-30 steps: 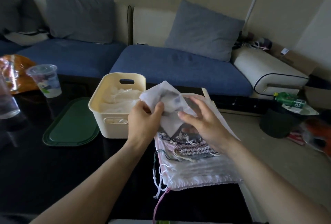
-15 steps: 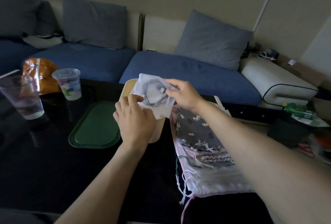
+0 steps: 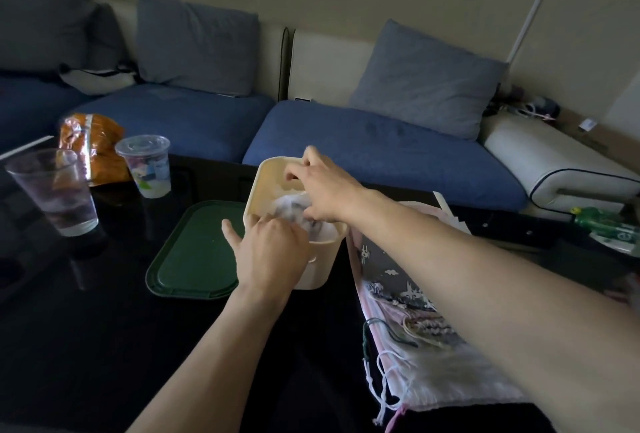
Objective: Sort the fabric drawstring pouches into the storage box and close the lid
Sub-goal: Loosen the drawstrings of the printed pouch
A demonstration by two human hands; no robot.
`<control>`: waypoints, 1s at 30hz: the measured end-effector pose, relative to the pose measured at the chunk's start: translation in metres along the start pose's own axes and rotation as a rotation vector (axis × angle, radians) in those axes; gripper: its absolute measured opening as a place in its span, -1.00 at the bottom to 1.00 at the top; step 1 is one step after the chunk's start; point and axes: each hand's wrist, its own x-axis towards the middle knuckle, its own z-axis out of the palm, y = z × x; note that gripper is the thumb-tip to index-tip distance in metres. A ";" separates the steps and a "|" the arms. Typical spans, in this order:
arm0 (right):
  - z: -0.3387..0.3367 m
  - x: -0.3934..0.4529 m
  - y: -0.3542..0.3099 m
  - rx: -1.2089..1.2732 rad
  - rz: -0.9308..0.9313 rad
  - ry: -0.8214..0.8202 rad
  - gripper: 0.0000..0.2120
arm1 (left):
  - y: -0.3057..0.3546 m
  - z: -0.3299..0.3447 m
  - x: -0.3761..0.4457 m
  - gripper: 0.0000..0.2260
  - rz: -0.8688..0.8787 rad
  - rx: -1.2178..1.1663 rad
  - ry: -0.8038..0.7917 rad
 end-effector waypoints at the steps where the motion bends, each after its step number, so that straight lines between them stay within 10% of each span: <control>1: 0.000 0.001 -0.004 0.054 -0.022 -0.058 -0.49 | 0.002 -0.002 0.000 -0.56 0.005 0.009 -0.009; 6: 0.018 0.010 -0.004 0.087 0.014 -0.442 -0.58 | 0.006 -0.004 -0.001 -0.65 -0.009 0.032 -0.044; 12: 0.031 0.015 -0.007 0.190 0.139 -0.451 -0.77 | 0.001 0.008 0.005 -0.62 -0.031 0.012 0.050; 23: -0.037 -0.085 0.052 0.455 0.107 0.236 -0.81 | 0.034 0.008 -0.007 -0.76 0.469 -0.545 0.518; 30: 0.008 -0.179 0.115 0.359 0.351 0.074 -0.92 | 0.065 0.046 -0.021 -0.78 0.564 -0.375 0.003</control>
